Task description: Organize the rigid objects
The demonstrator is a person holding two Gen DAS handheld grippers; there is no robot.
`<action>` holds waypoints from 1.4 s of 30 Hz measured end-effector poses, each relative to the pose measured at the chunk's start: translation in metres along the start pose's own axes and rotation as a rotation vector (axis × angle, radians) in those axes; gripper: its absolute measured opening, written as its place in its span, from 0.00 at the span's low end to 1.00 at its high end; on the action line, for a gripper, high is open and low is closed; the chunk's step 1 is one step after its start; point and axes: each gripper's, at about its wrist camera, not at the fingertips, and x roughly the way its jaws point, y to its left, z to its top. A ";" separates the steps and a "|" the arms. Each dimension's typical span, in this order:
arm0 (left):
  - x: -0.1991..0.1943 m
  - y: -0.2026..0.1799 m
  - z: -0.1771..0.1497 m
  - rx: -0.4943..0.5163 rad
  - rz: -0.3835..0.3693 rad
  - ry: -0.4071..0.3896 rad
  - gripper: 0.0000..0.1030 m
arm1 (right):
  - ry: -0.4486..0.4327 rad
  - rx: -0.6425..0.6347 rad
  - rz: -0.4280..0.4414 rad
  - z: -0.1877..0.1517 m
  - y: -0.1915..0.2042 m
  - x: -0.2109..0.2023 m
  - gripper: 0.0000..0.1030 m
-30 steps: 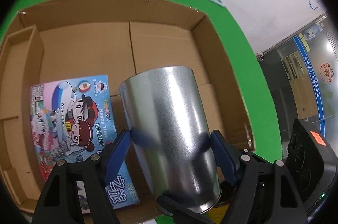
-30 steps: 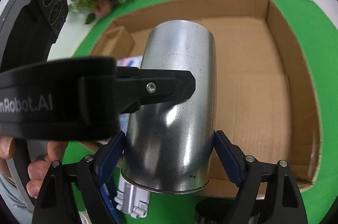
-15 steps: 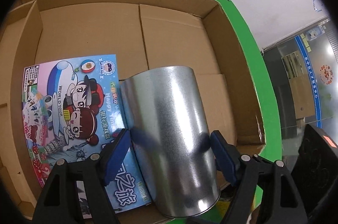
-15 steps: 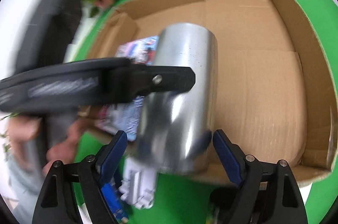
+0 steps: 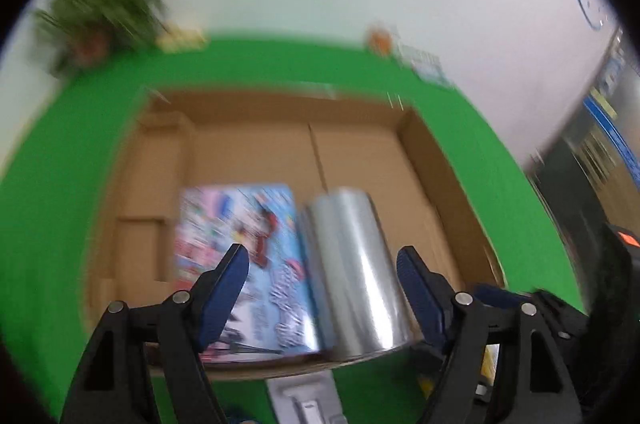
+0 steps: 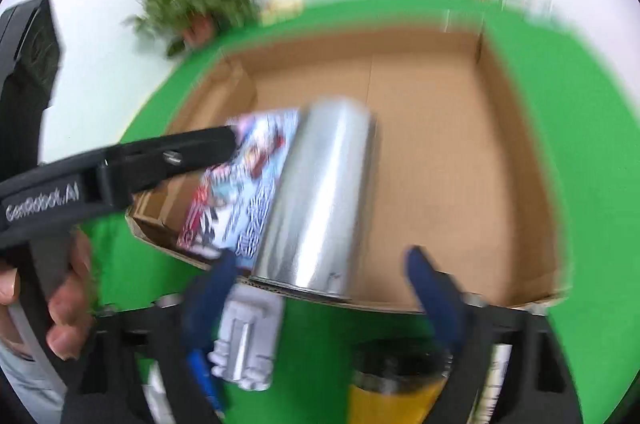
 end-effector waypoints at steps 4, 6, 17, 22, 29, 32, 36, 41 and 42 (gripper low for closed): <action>-0.075 -0.018 -0.035 0.077 0.136 -0.284 0.91 | -0.138 -0.031 -0.056 -0.039 -0.007 -0.057 0.99; -0.090 -0.027 -0.051 0.108 0.161 -0.302 1.00 | -0.145 -0.011 -0.063 -0.058 -0.016 -0.071 0.99; -0.084 -0.038 -0.115 0.010 -0.011 -0.090 0.05 | -0.107 -0.022 -0.042 -0.124 -0.031 -0.085 0.78; -0.075 -0.046 -0.124 0.020 0.005 -0.064 0.93 | -0.021 -0.015 -0.072 -0.142 -0.039 -0.061 0.79; -0.059 -0.055 -0.135 -0.035 -0.090 0.031 0.93 | 0.004 0.078 -0.029 -0.156 -0.058 -0.048 0.70; -0.050 -0.056 -0.144 -0.082 -0.179 0.085 0.93 | 0.030 0.023 -0.051 -0.163 -0.054 -0.053 0.68; -0.036 -0.062 -0.156 -0.157 -0.430 0.204 0.93 | 0.027 -0.051 -0.104 -0.180 -0.042 -0.066 0.68; -0.026 -0.070 -0.166 -0.124 -0.493 0.284 0.93 | 0.037 -0.226 0.008 -0.196 0.000 -0.083 0.70; -0.021 -0.070 -0.167 -0.121 -0.488 0.317 0.93 | 0.047 -0.211 0.061 -0.195 -0.001 -0.088 0.73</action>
